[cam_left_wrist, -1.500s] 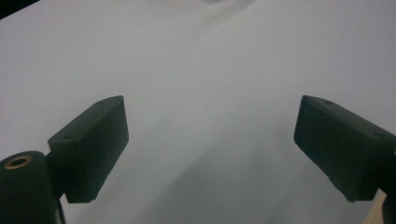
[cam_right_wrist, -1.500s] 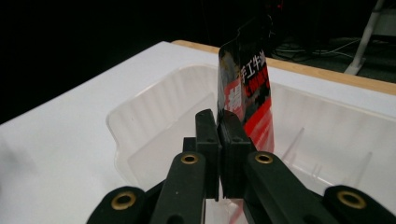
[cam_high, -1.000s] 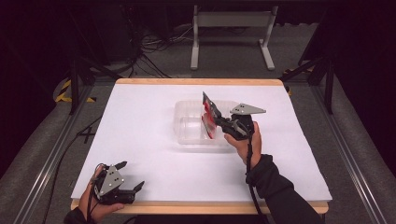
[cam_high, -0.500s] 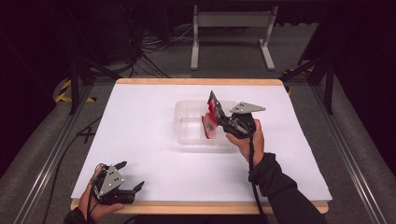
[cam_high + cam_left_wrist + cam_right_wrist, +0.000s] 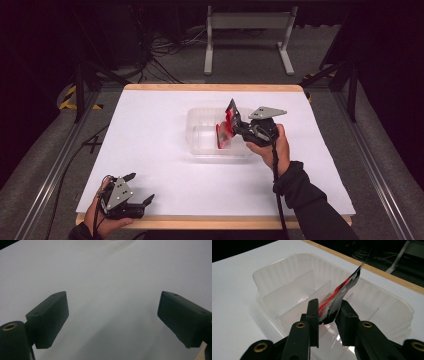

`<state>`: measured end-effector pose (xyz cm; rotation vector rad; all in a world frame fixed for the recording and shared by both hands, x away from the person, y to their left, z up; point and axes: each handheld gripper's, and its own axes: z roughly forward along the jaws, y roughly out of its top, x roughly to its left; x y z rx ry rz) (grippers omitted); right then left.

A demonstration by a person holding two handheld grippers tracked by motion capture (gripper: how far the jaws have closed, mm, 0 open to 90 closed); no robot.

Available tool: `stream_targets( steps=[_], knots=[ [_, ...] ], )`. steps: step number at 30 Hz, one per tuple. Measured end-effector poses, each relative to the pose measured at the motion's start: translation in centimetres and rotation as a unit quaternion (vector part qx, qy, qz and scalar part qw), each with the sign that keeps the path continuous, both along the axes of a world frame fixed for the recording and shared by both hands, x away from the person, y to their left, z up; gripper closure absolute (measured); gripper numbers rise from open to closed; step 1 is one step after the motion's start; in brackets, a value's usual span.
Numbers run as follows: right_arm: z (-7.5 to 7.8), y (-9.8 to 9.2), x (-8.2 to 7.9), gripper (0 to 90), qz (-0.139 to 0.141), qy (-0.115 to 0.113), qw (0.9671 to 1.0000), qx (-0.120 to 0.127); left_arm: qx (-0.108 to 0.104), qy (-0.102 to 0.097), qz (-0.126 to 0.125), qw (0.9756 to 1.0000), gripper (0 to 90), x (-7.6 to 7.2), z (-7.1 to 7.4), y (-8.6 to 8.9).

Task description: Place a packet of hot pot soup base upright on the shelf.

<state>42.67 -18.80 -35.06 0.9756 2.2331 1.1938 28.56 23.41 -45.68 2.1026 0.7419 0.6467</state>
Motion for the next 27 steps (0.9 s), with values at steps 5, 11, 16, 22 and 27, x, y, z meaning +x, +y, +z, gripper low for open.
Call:
stream_targets(
  steps=[5,11,16,22,27],
  knots=[
    [0.3,-0.2,-0.1,72.6,0.014,-0.001,0.9997,-0.018,0.000,0.000,-0.002,1.0000,10.7,0.0,0.0,-0.1],
    [0.7,-0.3,-0.4,70.4,0.022,0.002,0.9992,-0.035,0.001,0.001,-0.001,1.0000,10.7,0.0,0.0,-0.1],
    [1.2,-0.6,-0.8,69.6,0.029,-0.003,0.9984,-0.048,0.000,-0.001,-0.001,1.0000,10.7,0.0,0.0,-0.1],
    [1.6,-1.0,-1.3,68.2,0.033,-0.006,0.9974,-0.064,0.000,-0.001,0.000,1.0000,10.7,0.0,0.0,-0.1],
    [1.9,-1.4,-1.7,67.5,0.040,-0.010,0.9963,-0.076,-0.003,0.000,0.001,1.0000,10.6,0.0,0.0,-0.1]
  ],
)
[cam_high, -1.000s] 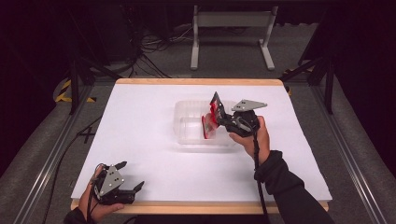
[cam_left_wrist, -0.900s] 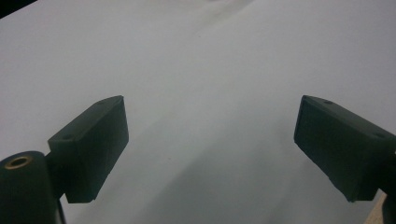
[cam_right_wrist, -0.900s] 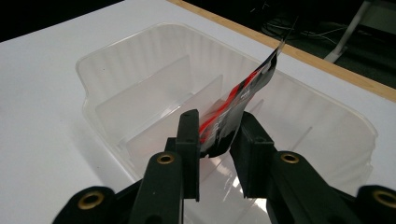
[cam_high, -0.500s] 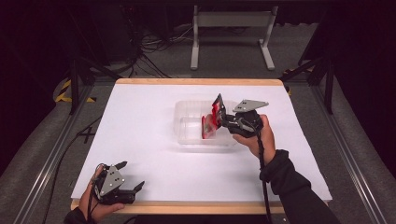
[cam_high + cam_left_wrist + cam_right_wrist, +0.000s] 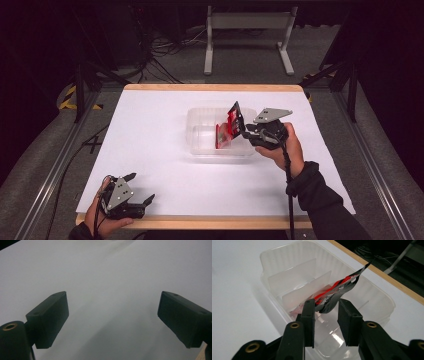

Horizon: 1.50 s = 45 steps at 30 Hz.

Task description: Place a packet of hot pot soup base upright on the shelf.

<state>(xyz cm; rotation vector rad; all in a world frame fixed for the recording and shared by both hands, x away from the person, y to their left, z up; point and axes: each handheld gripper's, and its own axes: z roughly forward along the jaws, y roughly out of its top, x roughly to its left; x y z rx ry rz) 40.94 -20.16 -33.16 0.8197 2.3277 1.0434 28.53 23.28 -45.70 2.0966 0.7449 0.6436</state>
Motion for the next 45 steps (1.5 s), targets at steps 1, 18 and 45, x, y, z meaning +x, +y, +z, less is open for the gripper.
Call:
stream_targets(
  steps=[1,18,45],
  knots=[
    [0.0,0.0,0.0,67.5,0.000,0.000,1.0000,0.000,0.000,0.000,0.000,1.0000,10.6,0.0,0.0,0.0],
    [-0.2,-2.2,-2.0,57.7,0.022,-0.015,0.9991,-0.034,0.006,-0.003,-0.001,1.0000,10.4,0.0,0.0,0.0],
    [-1.4,-6.3,-5.2,36.3,0.016,-0.044,0.9975,-0.054,0.007,-0.004,-0.001,1.0000,10.5,-0.1,0.1,0.0]
  ],
)
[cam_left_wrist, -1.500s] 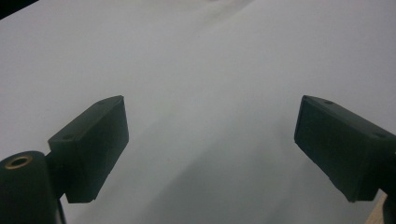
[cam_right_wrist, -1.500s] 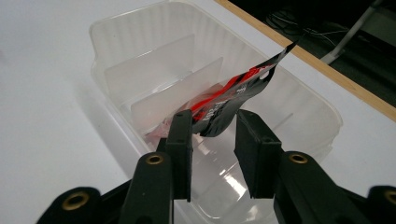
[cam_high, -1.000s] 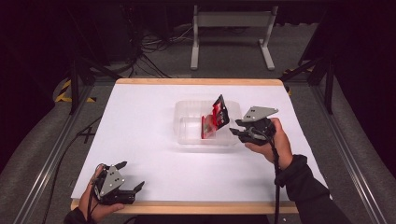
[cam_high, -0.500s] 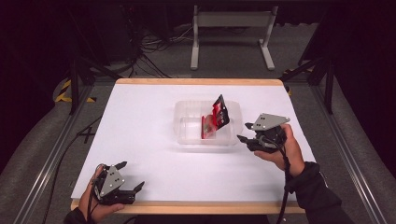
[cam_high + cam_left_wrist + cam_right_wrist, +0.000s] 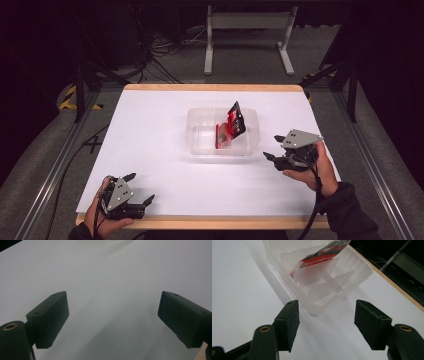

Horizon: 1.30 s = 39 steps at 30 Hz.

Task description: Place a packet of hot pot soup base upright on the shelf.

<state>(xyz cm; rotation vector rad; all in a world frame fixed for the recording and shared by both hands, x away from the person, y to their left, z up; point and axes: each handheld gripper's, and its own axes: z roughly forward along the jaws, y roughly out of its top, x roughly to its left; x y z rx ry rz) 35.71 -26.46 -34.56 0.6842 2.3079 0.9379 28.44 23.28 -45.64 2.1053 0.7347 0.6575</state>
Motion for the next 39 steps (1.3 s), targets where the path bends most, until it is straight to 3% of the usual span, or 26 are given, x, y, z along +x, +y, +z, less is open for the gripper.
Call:
stream_targets(
  steps=[6,13,22,31,39],
  knots=[
    [-0.6,-0.8,-0.4,33.2,-0.007,-0.004,1.0000,-0.003,0.002,-0.001,-0.001,1.0000,10.5,0.0,0.0,0.0],
    [-2.0,-1.8,-1.0,29.5,-0.014,0.004,0.9998,-0.015,-0.002,0.000,0.002,1.0000,10.5,0.0,0.0,0.1],
    [-3.5,-2.8,-1.5,25.0,-0.026,0.013,0.9995,-0.012,-0.004,0.000,0.002,1.0000,10.5,0.0,0.0,0.1],
    [-5.7,-4.9,-2.4,19.9,-0.045,0.019,0.9985,0.023,-0.002,0.000,0.003,1.0000,10.5,0.0,0.0,0.1],
    [-6.6,-6.5,-3.3,18.8,-0.057,0.012,0.9976,0.037,0.000,-0.001,0.002,1.0000,10.5,0.0,0.1,0.2]
  ],
)
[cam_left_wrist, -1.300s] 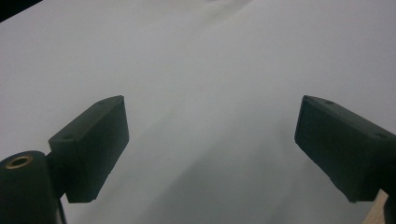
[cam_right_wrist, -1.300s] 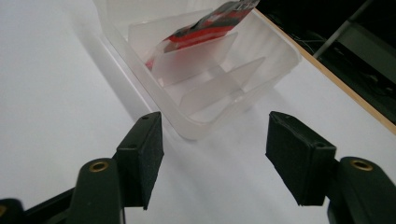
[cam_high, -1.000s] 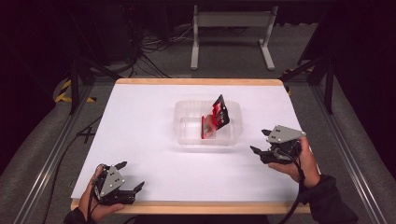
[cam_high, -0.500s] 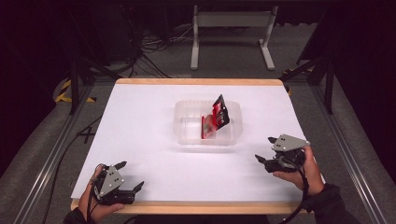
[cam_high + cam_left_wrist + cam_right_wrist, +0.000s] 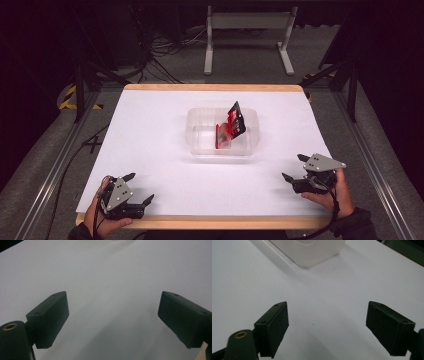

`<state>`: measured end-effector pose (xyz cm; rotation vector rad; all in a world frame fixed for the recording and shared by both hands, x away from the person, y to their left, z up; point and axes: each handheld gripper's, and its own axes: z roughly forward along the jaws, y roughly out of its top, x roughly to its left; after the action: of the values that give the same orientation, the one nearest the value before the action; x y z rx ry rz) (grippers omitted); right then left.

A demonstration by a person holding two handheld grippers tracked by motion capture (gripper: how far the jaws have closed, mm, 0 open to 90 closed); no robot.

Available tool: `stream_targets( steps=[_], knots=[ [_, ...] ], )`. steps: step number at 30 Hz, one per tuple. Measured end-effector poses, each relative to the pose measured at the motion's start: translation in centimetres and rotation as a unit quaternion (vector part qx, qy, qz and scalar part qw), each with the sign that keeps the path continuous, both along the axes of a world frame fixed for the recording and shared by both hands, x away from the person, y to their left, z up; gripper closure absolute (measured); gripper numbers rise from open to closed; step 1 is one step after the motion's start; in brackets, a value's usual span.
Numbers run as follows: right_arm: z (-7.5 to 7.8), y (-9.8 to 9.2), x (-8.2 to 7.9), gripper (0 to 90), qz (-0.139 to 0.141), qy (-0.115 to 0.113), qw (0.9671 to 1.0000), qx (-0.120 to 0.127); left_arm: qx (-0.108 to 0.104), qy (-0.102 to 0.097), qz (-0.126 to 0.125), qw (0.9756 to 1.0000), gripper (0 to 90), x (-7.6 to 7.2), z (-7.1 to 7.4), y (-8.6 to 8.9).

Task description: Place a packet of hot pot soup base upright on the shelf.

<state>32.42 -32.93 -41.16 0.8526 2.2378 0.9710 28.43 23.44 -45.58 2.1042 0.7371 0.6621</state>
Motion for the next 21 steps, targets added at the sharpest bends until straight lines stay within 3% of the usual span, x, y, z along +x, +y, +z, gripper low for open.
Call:
stream_targets(
  steps=[9,21],
  knots=[
    [-1.0,-1.9,-1.1,18.1,-0.029,-0.013,0.9992,0.023,-0.005,-0.003,0.003,1.0000,10.5,-0.1,0.0,0.1],
    [-1.9,-3.7,-2.3,17.2,-0.059,-0.014,0.9968,0.052,-0.019,-0.010,0.003,0.9998,10.0,-0.3,0.4,0.7]
  ],
)
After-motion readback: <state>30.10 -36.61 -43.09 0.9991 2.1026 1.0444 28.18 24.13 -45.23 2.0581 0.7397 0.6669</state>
